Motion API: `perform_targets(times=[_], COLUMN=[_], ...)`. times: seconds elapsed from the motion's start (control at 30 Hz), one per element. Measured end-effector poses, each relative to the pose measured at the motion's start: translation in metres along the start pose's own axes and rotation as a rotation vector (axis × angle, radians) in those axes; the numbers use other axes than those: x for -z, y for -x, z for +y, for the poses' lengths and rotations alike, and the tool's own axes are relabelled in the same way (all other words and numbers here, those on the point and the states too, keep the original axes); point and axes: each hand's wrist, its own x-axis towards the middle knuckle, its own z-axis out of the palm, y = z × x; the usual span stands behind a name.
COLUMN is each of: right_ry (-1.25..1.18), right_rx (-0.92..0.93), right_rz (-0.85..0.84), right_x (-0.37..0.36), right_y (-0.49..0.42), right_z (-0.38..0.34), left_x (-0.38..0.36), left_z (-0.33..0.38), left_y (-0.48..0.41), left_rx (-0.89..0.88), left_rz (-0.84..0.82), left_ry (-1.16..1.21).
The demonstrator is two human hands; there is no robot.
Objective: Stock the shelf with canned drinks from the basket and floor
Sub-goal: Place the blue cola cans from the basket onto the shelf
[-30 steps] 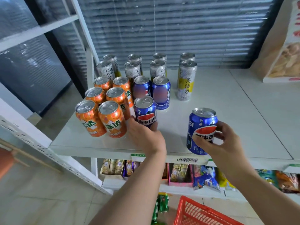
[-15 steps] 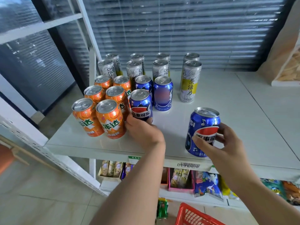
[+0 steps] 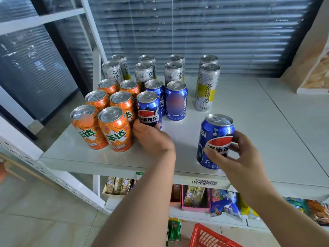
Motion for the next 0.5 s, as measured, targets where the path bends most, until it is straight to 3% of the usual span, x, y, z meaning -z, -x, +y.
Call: perform_targets(times=[0.5], right_ry=[-0.015], right_rx=[0.063], right_rz=[0.005], right_x=[-0.061], right_y=[-0.054], right_z=[-0.001], left_x=[0.006], left_z=[-0.003], left_y=[0.001], left_rx=[-0.006], left_rz=[-0.079], left_ry=[-0.018])
